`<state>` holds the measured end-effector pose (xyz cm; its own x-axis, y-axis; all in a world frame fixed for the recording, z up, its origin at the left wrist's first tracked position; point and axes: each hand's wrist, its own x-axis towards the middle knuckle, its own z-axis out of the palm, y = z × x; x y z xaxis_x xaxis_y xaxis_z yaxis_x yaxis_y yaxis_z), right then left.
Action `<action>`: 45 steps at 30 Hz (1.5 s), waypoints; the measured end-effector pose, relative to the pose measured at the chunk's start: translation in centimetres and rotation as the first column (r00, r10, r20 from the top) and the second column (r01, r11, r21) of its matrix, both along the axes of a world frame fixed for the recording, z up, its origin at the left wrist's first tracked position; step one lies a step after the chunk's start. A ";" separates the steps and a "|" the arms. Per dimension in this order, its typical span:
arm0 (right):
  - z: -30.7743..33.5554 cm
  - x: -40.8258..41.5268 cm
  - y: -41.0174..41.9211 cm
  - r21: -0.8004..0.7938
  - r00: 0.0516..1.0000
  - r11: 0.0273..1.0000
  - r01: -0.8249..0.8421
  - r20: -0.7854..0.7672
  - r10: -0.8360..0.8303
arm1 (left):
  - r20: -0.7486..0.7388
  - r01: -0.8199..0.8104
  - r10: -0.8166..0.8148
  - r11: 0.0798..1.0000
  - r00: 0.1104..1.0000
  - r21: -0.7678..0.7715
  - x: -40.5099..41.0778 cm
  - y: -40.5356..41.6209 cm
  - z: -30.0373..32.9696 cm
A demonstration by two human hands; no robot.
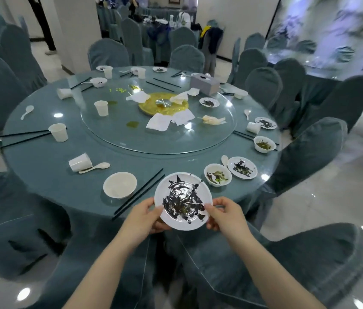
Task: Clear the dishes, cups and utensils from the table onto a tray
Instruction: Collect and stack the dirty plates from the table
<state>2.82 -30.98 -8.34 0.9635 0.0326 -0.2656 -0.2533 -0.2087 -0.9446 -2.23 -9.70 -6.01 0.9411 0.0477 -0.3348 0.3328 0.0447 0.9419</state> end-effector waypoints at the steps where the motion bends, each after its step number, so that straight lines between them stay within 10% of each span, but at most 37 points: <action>1: 0.2 0.1 -0.4 0.004 1.000 1.000 -0.003 -0.002 0.003 | 0.003 -0.013 0.013 1.000 1.000 -0.006 0.3 -0.4 0.1; 27: -14.2 30.2 -20.9 -0.173 0.895 0.953 0.248 -0.334 -0.294 | -0.137 -0.621 0.609 0.781 0.781 -0.063 10.4 -14.6 -5.8; 33: -13.8 30.5 -21.8 -0.137 0.828 0.939 0.316 -0.444 -0.343 | -0.130 -0.656 0.646 0.753 0.752 -0.048 9.0 -15.9 -4.8; 45: -2.6 17.8 -25.6 0.121 0.981 0.987 0.108 -0.176 -0.085 | -0.028 -0.563 0.564 0.818 0.825 -0.119 2.7 -21.3 -1.9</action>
<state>20.64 -56.59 -10.98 0.9049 -0.0135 -0.4255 -0.4256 -0.0545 -0.9033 0.44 -31.02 -7.95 0.7646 0.5315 -0.3645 0.2081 0.3316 0.9202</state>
